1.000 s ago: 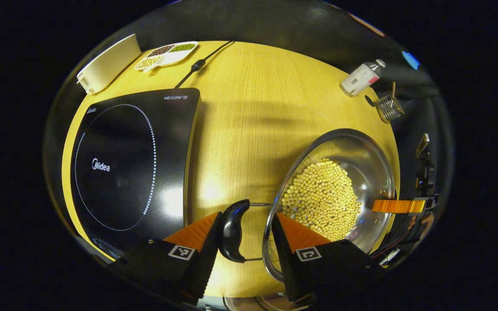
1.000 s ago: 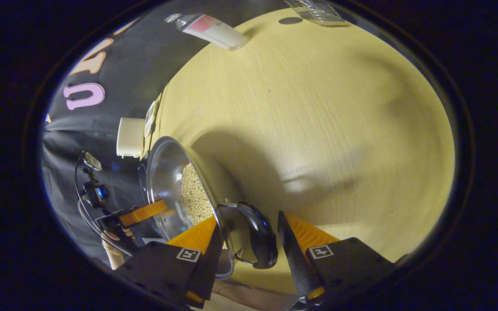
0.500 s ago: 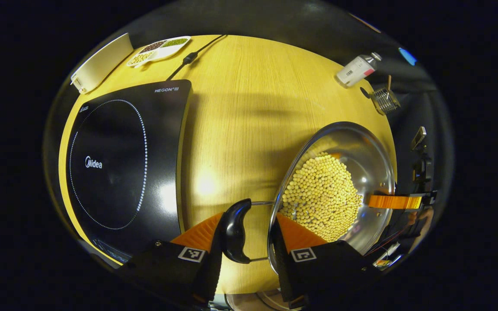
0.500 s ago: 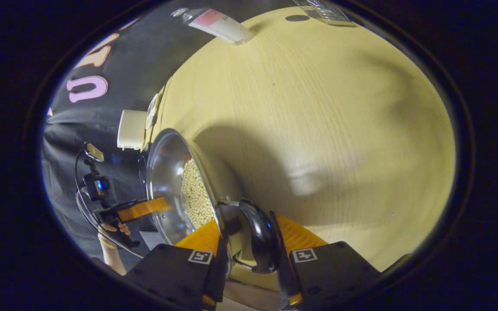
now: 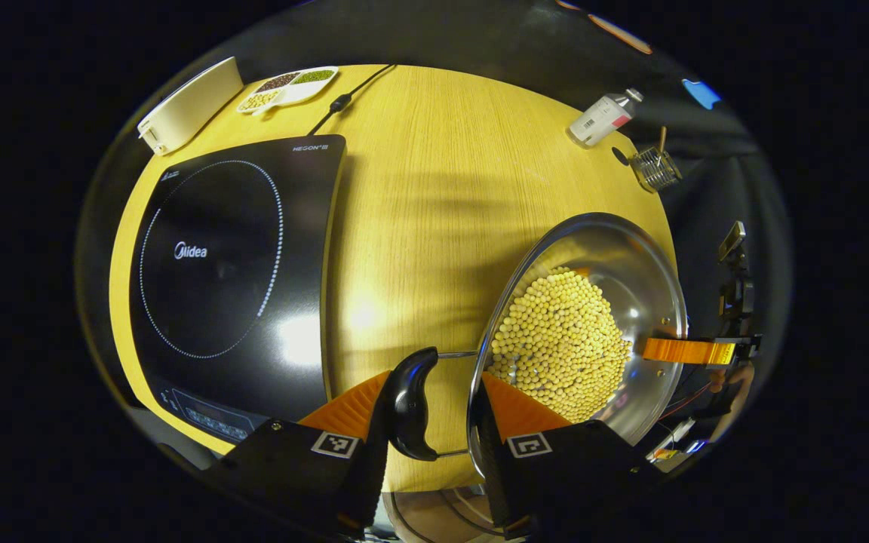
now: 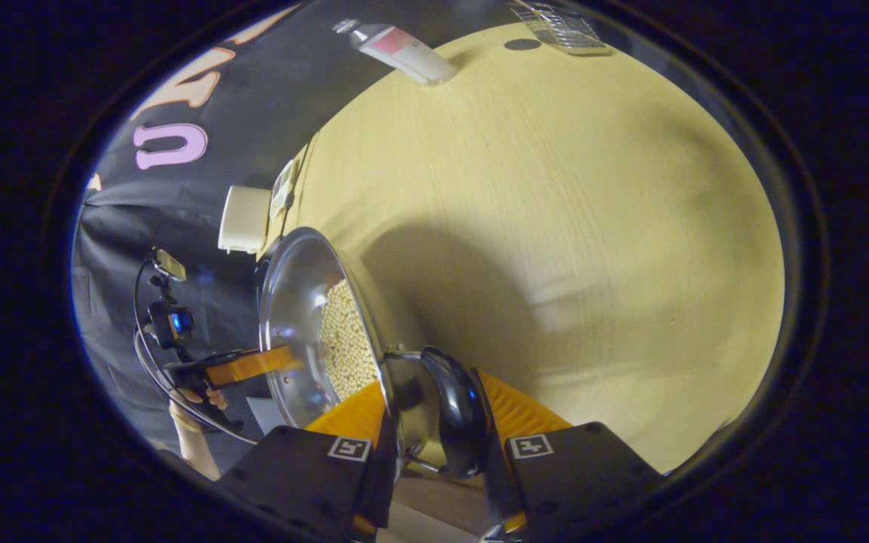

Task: First push the handle of the pot to place it horizontally, then grasp the pot with both hands and set it on the induction cooktop.

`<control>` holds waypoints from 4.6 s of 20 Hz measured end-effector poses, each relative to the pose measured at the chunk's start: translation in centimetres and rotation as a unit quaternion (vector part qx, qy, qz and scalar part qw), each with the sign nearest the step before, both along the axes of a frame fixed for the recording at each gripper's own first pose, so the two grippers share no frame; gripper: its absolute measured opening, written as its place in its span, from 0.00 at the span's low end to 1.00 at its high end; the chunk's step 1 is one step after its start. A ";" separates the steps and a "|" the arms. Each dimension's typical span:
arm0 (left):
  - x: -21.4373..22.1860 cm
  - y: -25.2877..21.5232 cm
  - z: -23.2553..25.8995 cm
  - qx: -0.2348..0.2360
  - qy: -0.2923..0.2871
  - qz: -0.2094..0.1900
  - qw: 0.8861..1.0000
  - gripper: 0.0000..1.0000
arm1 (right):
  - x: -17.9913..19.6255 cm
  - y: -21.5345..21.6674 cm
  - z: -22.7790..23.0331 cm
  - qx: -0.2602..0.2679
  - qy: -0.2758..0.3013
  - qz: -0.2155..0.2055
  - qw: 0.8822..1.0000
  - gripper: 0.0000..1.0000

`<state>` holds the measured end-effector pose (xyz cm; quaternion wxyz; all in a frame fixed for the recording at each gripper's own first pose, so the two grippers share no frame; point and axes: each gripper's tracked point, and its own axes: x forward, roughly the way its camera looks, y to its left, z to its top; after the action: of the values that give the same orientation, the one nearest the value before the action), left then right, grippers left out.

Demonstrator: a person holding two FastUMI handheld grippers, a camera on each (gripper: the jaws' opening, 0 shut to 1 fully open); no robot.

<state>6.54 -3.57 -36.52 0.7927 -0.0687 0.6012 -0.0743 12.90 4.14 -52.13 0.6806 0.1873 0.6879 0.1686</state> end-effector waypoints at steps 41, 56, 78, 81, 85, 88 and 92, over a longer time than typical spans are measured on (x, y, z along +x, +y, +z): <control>7.0 34.9 4.3 0.012 -0.147 -0.001 0.989 0.57 | 2.2 -1.3 2.6 -0.036 -0.096 -0.007 0.995 0.52; 9.9 35.3 4.0 0.046 -0.166 -0.019 0.985 0.63 | 3.1 -2.2 2.1 -0.028 -0.089 -0.021 0.995 0.46; 3.4 31.3 13.7 0.121 -0.291 0.105 0.943 0.98 | 1.7 -11.3 14.3 -0.012 -0.279 0.017 0.960 1.00; 1.0 26.6 16.0 0.113 -0.321 0.120 0.933 0.98 | -0.9 -14.3 17.2 -0.005 -0.313 0.051 0.948 1.00; -2.9 20.6 19.3 0.143 -0.367 0.132 0.910 0.98 | -3.5 -19.5 21.1 0.001 -0.367 0.078 0.927 1.00; -5.4 14.5 21.0 0.140 -0.391 0.129 0.901 0.97 | -4.2 -23.7 25.0 -0.003 -0.418 0.078 0.905 1.00; -7.1 6.2 25.1 0.107 -0.446 0.097 0.883 0.98 | -4.1 -29.0 32.1 -0.002 -0.488 0.038 0.872 0.99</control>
<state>-0.58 2.67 -11.38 0.9828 -0.0012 0.1790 0.0453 8.81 -24.88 -20.06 0.9234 0.0532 0.2749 0.2628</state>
